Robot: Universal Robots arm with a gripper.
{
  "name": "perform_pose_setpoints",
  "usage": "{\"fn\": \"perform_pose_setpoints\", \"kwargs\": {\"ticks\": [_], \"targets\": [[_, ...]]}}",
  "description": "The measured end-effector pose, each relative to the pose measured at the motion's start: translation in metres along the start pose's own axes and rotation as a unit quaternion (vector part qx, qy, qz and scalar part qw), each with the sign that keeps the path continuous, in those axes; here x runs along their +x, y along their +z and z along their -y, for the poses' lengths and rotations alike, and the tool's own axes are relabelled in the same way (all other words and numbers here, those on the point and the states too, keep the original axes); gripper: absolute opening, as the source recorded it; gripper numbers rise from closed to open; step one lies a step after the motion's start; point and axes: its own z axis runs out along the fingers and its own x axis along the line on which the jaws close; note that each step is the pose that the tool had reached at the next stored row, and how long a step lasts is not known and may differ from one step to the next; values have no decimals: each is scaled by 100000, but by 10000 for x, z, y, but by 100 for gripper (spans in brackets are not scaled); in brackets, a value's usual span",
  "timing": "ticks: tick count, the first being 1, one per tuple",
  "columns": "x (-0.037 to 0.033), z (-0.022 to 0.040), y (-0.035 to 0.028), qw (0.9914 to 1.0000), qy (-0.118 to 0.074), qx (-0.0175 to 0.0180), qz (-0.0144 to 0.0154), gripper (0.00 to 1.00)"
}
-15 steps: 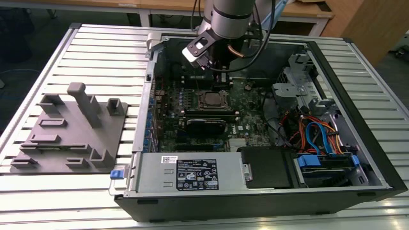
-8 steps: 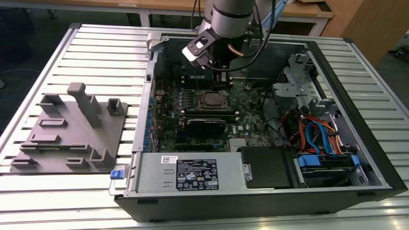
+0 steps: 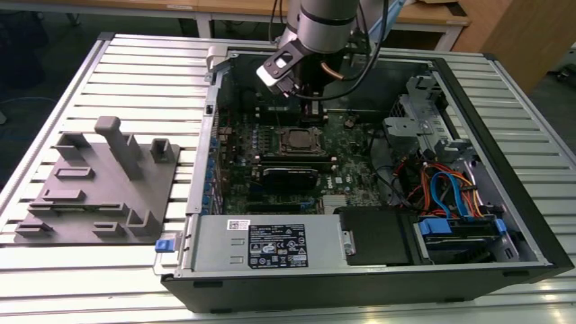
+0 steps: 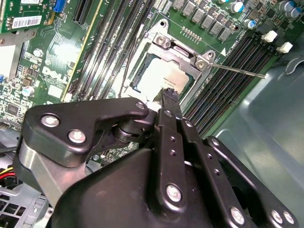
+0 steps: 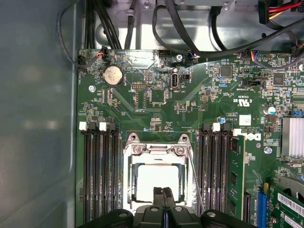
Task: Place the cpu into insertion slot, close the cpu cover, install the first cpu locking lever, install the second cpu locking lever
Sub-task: 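Install the first cpu locking lever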
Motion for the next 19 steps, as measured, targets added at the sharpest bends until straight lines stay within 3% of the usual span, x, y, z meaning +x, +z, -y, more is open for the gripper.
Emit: {"fn": "perform_pose_setpoints", "kwargs": {"ticks": [19], "targets": [[2,3,-157,100000,-1,-13,-29,11]]}}
